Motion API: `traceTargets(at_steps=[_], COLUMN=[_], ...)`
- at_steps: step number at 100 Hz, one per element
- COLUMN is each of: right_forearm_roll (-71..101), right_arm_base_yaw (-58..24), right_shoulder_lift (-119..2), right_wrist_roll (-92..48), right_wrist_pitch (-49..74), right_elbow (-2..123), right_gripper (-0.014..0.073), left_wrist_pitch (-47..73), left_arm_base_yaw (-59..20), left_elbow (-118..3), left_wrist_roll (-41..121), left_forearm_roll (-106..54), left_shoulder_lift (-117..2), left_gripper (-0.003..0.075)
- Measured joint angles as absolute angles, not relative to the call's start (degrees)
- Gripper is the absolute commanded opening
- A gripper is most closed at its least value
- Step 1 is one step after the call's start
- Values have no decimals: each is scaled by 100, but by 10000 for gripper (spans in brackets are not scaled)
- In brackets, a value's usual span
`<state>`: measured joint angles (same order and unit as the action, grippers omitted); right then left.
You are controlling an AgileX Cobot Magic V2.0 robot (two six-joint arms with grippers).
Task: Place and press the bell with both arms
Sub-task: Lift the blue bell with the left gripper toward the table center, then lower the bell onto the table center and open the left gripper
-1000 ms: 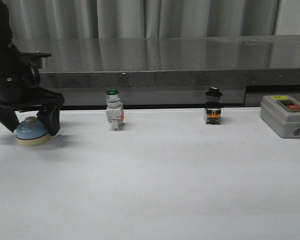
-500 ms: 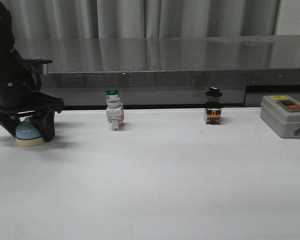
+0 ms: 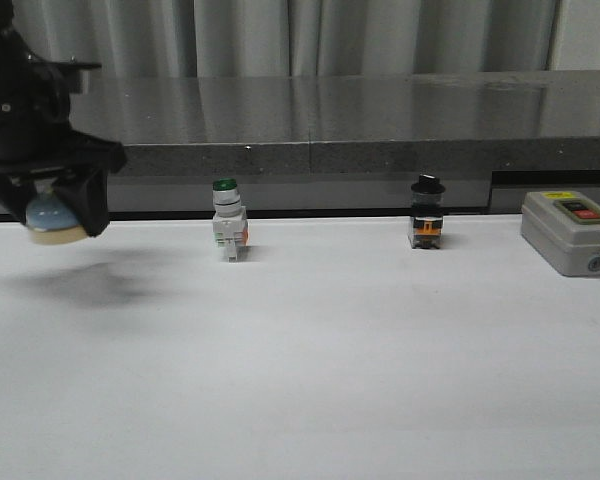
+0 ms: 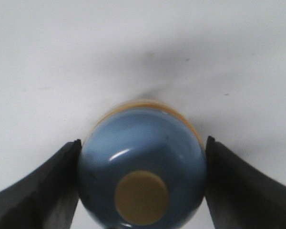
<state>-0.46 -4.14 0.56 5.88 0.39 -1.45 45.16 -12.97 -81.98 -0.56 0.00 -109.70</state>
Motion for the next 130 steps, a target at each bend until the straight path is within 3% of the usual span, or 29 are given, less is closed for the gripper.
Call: traceTargets(at_steps=[36, 75, 130], right_forearm_roll=[-46, -46, -46], right_arm_base_yaw=[-414, -414, -414], right_shoulder_lift=[56, 56, 56], right_wrist_roll=[588, 588, 588], right_wrist_pitch=[39, 39, 39], right_elbow=[-145, -145, -145], right_gripper=[-60, -60, -60], left_wrist_pitch=[4704, 3850, 3820], left_arm_base_yaw=[-2551, -3897, -4156], left_elbow=[-8198, -8285, -8997], left_wrist_roll=[-56, -46, 0], left_forearm_roll=[0, -56, -236], left_shoulder_lift=[-10499, -11076, -12192], left_gripper=[93, 94, 121])
